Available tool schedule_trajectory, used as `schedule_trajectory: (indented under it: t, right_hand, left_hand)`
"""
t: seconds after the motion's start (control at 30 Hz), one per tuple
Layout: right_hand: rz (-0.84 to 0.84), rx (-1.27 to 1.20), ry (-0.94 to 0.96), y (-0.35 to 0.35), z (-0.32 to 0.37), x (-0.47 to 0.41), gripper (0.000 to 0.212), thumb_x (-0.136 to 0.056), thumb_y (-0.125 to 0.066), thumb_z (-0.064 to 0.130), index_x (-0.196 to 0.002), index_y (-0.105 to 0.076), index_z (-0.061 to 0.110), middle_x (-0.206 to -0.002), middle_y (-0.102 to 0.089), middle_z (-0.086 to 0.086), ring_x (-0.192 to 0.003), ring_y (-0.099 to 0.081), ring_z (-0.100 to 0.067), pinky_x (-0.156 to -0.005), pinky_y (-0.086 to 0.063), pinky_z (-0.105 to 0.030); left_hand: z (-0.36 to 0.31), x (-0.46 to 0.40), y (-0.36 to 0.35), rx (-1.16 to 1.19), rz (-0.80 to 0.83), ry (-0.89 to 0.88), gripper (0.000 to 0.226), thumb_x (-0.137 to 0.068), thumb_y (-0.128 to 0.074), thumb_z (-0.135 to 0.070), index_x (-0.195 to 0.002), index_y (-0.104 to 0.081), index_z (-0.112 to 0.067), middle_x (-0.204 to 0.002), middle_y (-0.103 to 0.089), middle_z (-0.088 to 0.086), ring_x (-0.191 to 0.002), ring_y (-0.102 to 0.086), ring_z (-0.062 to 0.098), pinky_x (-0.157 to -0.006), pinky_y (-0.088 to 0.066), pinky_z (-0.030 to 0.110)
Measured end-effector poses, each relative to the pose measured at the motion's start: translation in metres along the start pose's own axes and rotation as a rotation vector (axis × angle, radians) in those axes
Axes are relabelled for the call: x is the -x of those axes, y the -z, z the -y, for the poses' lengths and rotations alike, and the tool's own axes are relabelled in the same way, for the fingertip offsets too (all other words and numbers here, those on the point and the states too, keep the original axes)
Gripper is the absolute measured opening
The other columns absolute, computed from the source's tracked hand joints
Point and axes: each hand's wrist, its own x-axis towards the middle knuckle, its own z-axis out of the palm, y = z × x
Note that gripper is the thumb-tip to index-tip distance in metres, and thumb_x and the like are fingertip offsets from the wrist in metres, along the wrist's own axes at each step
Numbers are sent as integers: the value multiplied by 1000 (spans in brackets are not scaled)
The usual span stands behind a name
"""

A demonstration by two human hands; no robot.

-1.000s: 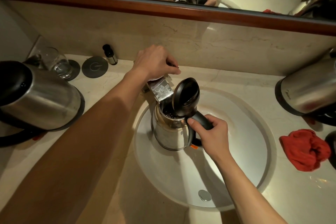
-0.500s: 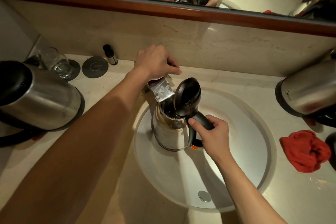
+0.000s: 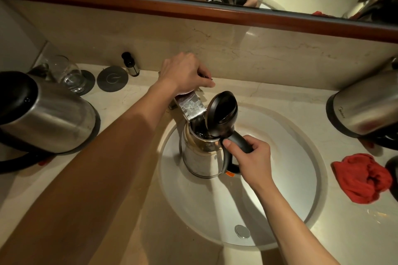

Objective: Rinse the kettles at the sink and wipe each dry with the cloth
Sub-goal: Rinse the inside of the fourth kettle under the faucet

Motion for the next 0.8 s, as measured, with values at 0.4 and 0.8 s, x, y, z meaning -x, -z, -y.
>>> schedule_trajectory:
  t: [0.4, 0.8]
  right_hand:
    - [-3, 2, -8, 0, 1, -1, 34, -83, -86, 19, -68, -66, -4, -54, -52, 5, -53, -43, -6, -55, -35, -14]
    - [0, 2, -4, -1, 0, -1, 35, -83, -86, 16, -64, -63, -2, -50, -48, 12, -51, -41, -4, -54, -34, -13]
  left_hand:
    - [3, -3, -1, 14, 12, 1, 27, -81, -71, -57, -99, -77, -37, -89, -63, -23, -95, -48, 6, -81, -30, 33]
    - [2, -3, -1, 1, 0, 6, 29, -82, -70, -58, -101, -76, -37, -94, -68, -19, -92, -48, 7, -80, -29, 32]
